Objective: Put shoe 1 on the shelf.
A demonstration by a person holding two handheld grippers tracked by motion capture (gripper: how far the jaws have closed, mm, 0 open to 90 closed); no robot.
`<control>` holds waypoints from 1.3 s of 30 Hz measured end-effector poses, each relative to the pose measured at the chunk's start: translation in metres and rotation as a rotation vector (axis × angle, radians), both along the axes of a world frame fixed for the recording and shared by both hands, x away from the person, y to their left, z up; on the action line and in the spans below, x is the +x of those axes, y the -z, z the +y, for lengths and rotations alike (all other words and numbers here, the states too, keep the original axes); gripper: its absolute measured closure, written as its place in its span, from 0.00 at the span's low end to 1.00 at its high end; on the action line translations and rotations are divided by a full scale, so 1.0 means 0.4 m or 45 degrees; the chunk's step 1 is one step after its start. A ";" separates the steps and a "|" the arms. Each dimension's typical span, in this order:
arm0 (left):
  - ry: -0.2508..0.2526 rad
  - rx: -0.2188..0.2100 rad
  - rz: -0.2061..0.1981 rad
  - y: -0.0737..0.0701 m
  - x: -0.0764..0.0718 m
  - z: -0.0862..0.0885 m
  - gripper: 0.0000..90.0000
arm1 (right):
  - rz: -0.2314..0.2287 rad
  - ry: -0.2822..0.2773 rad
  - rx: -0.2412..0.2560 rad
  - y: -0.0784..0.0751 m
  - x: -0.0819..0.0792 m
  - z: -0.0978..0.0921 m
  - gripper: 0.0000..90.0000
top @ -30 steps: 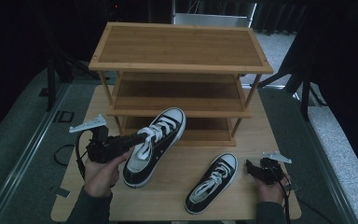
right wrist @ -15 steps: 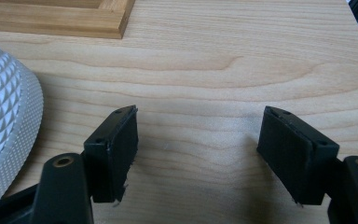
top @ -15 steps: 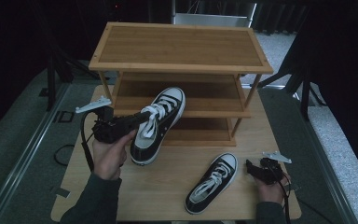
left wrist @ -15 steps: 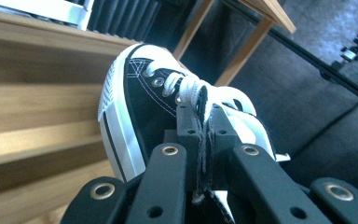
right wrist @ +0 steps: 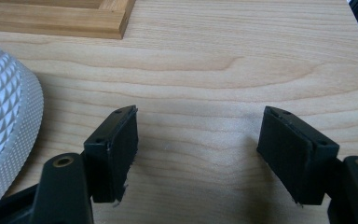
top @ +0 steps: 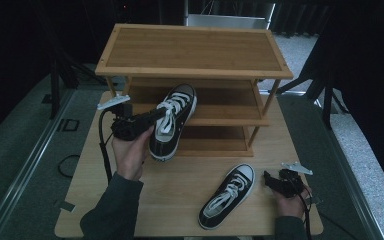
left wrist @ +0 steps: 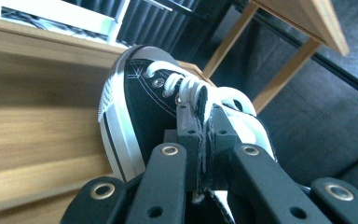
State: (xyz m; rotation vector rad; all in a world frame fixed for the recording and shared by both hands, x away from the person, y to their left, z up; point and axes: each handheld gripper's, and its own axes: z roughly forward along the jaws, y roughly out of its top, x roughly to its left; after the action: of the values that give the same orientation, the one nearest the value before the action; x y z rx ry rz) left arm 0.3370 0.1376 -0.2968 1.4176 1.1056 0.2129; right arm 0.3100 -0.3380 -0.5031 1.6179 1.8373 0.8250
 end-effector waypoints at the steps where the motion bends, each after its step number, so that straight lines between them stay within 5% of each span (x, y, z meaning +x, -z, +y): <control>1: -0.014 -0.010 0.001 0.002 0.007 -0.005 0.97 | 0.000 0.000 0.000 0.000 0.000 0.000 0.31; 20: -0.185 -0.012 0.011 0.034 0.115 -0.058 0.97 | -0.001 -0.001 0.001 0.000 0.001 0.000 0.31; 34: -0.258 -0.040 0.030 0.046 0.182 -0.070 0.97 | -0.001 -0.003 0.002 0.000 0.002 0.001 0.31; 38: -0.231 -0.021 0.029 0.050 0.195 -0.063 0.97 | -0.001 -0.004 0.001 0.000 0.002 0.001 0.31; 39: -0.275 -0.075 0.022 0.048 0.202 -0.075 0.97 | -0.001 -0.004 0.001 0.000 0.002 0.001 0.31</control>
State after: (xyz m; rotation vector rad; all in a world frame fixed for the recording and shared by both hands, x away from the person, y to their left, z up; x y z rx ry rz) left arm 0.4177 0.1078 -0.3158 1.2493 1.2701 0.3201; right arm 0.3109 -0.3376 -0.5032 1.6152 1.8394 0.8282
